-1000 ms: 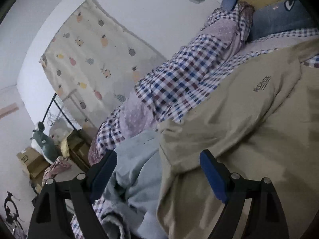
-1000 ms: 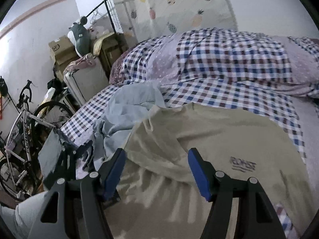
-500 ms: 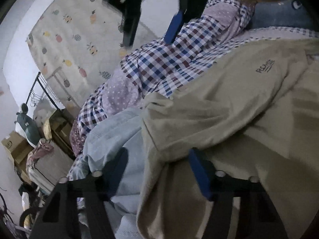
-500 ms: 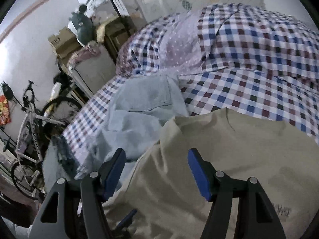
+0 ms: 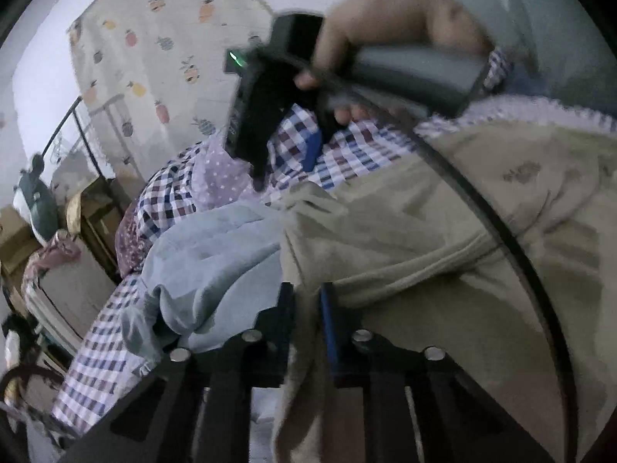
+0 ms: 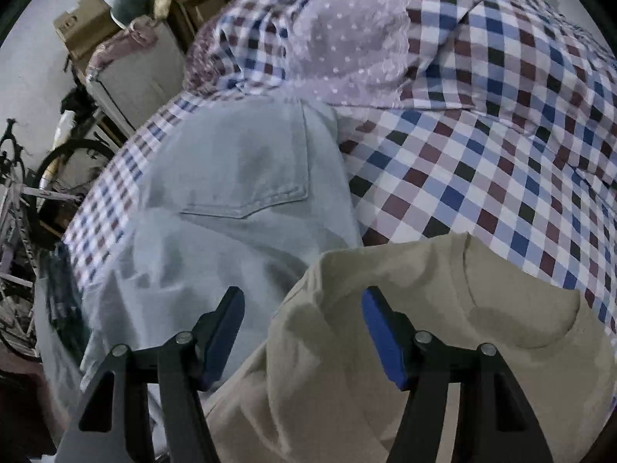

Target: Fold clothes

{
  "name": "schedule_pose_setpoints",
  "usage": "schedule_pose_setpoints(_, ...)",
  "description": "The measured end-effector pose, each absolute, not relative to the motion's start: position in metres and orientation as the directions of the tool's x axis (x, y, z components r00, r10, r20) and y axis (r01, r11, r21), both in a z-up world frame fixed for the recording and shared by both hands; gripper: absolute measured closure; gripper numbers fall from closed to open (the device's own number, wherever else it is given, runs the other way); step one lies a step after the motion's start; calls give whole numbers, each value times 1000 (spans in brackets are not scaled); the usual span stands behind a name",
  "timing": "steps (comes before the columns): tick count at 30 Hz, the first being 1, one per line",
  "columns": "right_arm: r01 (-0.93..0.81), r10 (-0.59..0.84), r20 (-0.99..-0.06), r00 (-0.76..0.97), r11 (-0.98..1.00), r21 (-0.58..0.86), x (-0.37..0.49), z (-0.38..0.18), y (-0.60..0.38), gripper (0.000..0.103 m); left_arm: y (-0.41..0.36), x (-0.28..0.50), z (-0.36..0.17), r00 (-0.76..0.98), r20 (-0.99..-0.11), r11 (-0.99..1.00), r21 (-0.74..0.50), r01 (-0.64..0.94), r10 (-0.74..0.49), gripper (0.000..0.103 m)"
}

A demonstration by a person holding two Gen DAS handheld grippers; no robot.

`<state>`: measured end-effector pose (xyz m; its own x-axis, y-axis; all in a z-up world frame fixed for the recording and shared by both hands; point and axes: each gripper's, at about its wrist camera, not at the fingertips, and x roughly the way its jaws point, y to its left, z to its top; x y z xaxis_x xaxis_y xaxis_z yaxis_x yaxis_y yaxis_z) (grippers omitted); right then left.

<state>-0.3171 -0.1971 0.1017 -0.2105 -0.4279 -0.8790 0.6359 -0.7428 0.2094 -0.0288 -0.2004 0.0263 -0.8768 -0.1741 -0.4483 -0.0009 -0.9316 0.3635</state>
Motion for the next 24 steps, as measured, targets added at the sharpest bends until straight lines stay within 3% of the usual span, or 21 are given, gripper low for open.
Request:
schedule_pose_setpoints(3,621,-404,-897,-182,-754,213,-323,90,-200,63,-212,-25,32,-885,-441,-956,294,14,-149,95)
schedule_pose_setpoints(5,616,-411,-897,-160,-752,235,-326,86,-200,89,-217,-22,34,-889,-437,-965,262,20,-137,96)
schedule_pose_setpoints(6,616,-413,-898,-155,-751,239,-326,86,-200,92,-218,-21,34,-889,-437,-966,257,20,-134,96)
schedule_pose_setpoints(11,684,-468,-854,-228,-701,202,-315,119,-208,96,-221,-14,36,-899,-420,-972,235,28,-127,97)
schedule_pose_setpoints(15,703,-492,-818,-299,-693,160,-314,145,-224,96,-233,-2,50,-923,-335,-970,212,121,-189,103)
schedule_pose_setpoints(20,699,-424,-854,-300,-707,106,-317,115,-256,95,-258,-10,35,-879,-435,-979,135,151,-196,103)
schedule_pose_setpoints(24,691,-346,-879,-328,-723,27,-315,102,-259,91,-263,-12,36,-878,-463,-992,74,98,-121,103)
